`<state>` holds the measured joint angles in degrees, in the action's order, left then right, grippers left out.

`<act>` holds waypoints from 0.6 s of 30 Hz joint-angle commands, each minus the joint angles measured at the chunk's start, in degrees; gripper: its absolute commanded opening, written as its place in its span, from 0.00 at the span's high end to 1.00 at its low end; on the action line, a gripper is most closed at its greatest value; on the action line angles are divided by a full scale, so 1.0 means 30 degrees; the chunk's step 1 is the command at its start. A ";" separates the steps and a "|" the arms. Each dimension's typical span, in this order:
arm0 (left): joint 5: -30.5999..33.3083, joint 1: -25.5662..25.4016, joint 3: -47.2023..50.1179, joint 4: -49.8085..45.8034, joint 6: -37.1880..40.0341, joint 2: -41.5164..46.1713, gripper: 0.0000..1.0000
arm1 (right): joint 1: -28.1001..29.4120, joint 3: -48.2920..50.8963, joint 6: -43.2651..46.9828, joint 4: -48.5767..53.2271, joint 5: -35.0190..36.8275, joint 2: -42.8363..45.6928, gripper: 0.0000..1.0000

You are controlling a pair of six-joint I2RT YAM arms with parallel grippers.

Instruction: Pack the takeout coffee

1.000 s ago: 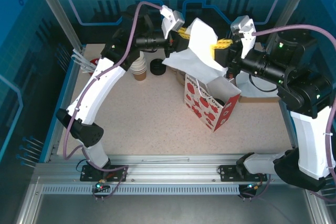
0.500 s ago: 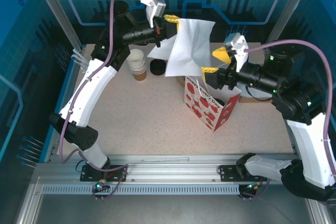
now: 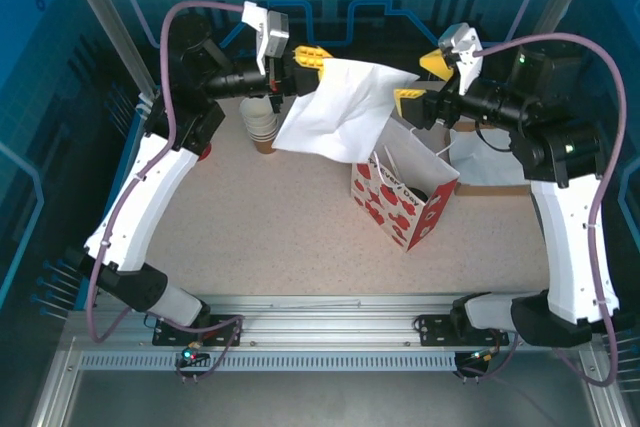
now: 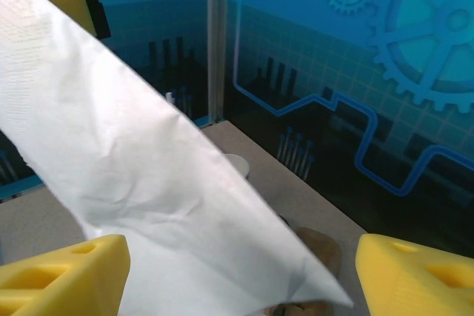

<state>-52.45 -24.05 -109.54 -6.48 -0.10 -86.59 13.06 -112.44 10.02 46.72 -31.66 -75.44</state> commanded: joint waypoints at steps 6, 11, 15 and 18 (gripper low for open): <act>-0.1955 0.0080 0.0228 0.0828 -0.0399 0.0093 1.00 | 0.0184 -0.1383 0.3287 0.1240 -0.6845 -0.1863 0.20; -0.2001 0.0051 0.0167 0.0751 -0.0470 0.0063 1.00 | 0.1081 -0.3856 0.4961 0.3915 -0.6964 -0.4205 0.22; -0.1743 0.0019 0.0112 0.0248 -0.0124 0.0008 1.00 | 0.1735 -0.4737 0.5431 0.4572 -0.7023 -0.5300 0.41; -0.1174 0.0032 -0.0125 -0.0692 0.0542 -0.0057 1.00 | 0.1640 -0.4472 0.5419 0.4431 -0.7292 -0.5217 0.64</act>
<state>-56.60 -24.05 -109.10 -6.44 -0.32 -86.52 17.87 -124.62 24.67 57.49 -51.03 -91.57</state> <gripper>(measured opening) 0.062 0.408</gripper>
